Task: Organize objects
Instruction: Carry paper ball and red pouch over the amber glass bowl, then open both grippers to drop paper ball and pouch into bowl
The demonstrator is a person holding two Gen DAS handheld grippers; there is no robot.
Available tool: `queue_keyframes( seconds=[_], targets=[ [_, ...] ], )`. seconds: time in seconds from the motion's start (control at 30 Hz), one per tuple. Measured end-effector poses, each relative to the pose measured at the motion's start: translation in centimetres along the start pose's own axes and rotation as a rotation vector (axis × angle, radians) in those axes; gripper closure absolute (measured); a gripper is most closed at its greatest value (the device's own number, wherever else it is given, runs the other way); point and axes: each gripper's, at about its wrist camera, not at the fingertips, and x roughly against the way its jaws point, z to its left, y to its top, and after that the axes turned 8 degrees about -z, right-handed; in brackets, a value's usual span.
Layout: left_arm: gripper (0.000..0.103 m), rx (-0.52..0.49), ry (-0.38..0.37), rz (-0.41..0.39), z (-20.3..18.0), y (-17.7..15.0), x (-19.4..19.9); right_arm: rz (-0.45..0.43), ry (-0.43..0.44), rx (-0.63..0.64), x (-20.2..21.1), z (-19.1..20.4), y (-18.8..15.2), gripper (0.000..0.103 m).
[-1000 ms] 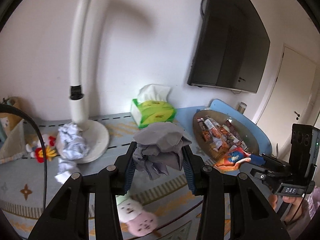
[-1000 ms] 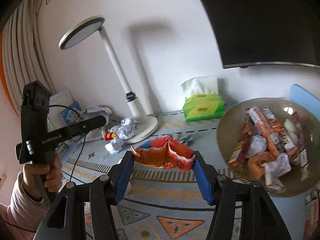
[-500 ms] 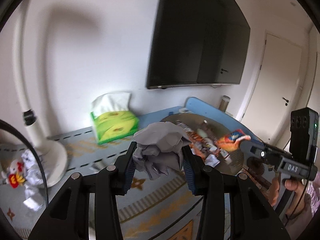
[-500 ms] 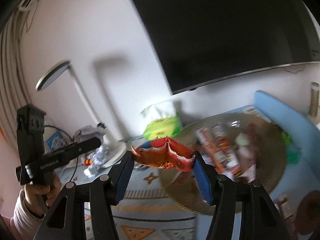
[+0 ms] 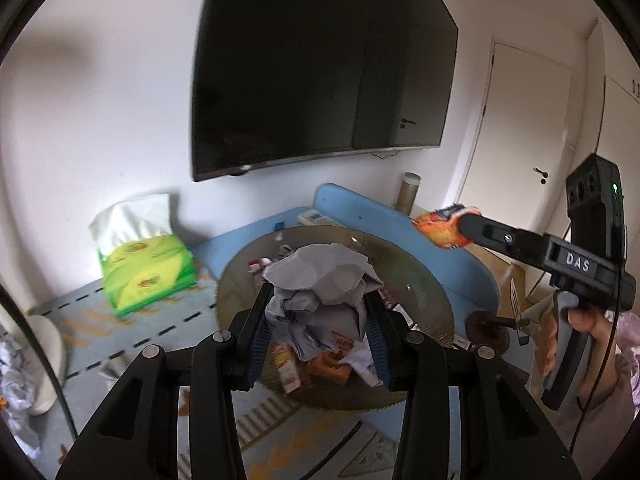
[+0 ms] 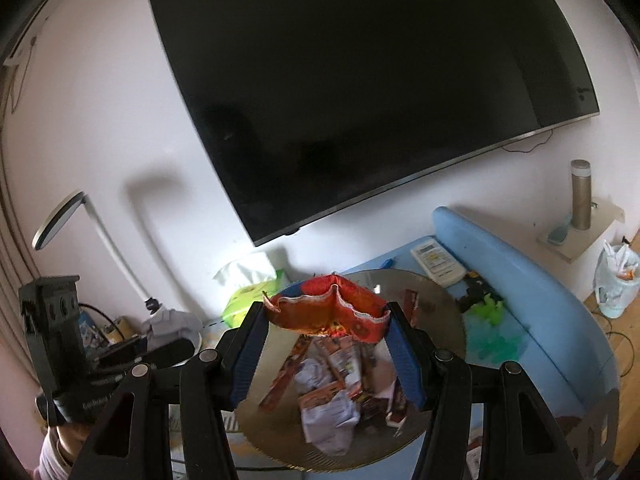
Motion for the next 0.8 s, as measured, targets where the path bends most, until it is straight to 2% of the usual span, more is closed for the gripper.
queue_keyframes(
  seconds=[0.4, 0.47, 0.5, 0.53, 0.57, 0.63, 0.67, 0.8],
  targets=[
    [0.063, -0.01, -0.074, 0.031, -1.3, -1.2, -3.0, 0.032, -0.035, 0.0, -5.7, -1.5, 1.9, 0.045],
    [0.055, -0.02, -0.068, 0.028, -1.4, -1.5, -3.5, 0.054, -0.059, 0.023, -7.0, -1.4, 1.7, 0.039],
    [0.035, -0.029, -0.04, 0.044, -1.5, -1.7, -4.0, 0.08, -0.087, 0.035, -7.9, -1.4, 1.5, 0.023],
    [0.002, -0.049, 0.004, 0.088, -1.5, -1.9, -4.7, 0.102, -0.11, 0.036, -8.6, -1.5, 1.2, 0.012],
    [0.0, -0.075, 0.034, 0.127, -1.7, -2.3, -5.2, 0.137, -0.148, 0.015, -9.3, -1.9, 0.9, 0.0],
    [0.001, -0.111, 0.057, 0.11, -1.9, -2.8, -5.0, 0.166, -0.178, -0.035, -9.8, -2.6, 0.6, 0.0],
    [0.0, -0.108, 0.053, 0.097, -1.8, -2.9, -4.7, 0.151, -0.16, -0.06, -9.6, -2.9, 0.5, 0.0],
    [0.0, -0.026, 0.014, 0.106, -0.6, -3.0, -4.0, 0.103, -0.155, -0.092, -8.4, -3.2, 0.9, 0.0]
  ],
)
